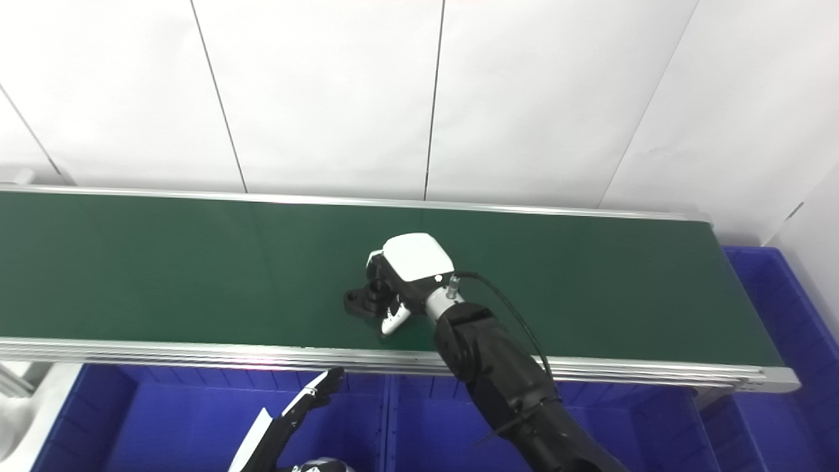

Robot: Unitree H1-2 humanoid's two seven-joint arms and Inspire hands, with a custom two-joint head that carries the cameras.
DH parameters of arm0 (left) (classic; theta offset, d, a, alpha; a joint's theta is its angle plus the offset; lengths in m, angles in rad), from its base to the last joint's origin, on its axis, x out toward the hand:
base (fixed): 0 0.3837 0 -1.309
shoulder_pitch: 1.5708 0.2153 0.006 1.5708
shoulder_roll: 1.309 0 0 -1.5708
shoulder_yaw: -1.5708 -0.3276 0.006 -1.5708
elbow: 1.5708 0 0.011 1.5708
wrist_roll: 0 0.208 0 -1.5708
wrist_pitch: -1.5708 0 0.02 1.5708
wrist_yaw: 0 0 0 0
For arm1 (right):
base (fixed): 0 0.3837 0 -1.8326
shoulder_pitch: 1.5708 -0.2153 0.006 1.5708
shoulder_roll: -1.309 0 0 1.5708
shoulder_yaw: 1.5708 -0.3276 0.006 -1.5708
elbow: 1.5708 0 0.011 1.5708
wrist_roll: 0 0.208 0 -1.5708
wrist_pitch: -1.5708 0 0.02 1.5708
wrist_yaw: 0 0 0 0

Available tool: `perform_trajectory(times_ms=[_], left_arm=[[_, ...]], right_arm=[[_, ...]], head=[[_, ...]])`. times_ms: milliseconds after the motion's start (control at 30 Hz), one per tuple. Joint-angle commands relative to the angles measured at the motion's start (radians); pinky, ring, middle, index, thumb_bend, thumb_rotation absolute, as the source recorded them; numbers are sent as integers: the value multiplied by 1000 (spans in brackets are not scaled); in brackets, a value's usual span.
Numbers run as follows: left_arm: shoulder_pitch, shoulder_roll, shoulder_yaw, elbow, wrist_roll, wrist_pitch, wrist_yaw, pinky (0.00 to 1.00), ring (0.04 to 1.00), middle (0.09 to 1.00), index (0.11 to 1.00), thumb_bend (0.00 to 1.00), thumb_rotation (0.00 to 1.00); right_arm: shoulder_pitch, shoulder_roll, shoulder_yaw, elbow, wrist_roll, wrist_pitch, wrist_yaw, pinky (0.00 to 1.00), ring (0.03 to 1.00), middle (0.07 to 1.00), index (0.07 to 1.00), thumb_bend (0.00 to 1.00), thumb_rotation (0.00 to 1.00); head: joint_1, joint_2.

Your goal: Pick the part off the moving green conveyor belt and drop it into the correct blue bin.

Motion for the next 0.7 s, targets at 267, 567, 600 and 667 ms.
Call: perform_trajectory(times_ms=[267,567,600,667], left_arm=[[-5,5,12,-20,24,-29,26,826,871,897,893,764,746],[-18,14,0,-16,5,-29,36,798,851,883,883,748,702],[-18,15,0,-17,8,-29,37,798,851,883,883,747,702],[-18,15,1,-16,19,-29,42,792,848,882,882,745,710]], right_arm=[[35,-12,43,-24,-5,-51,-4,178,241,431,495,524,0],[37,-14,64,-41,-14,-49,-13,143,202,394,496,521,0],[37,-15,62,-46,-12,-48,-14,145,203,394,496,521,0],[40,-19,54,-68,-6,-46,-13,177,236,450,486,526,0]], head=[[-13,11],[-16,7],[-16,7],[-16,8]])
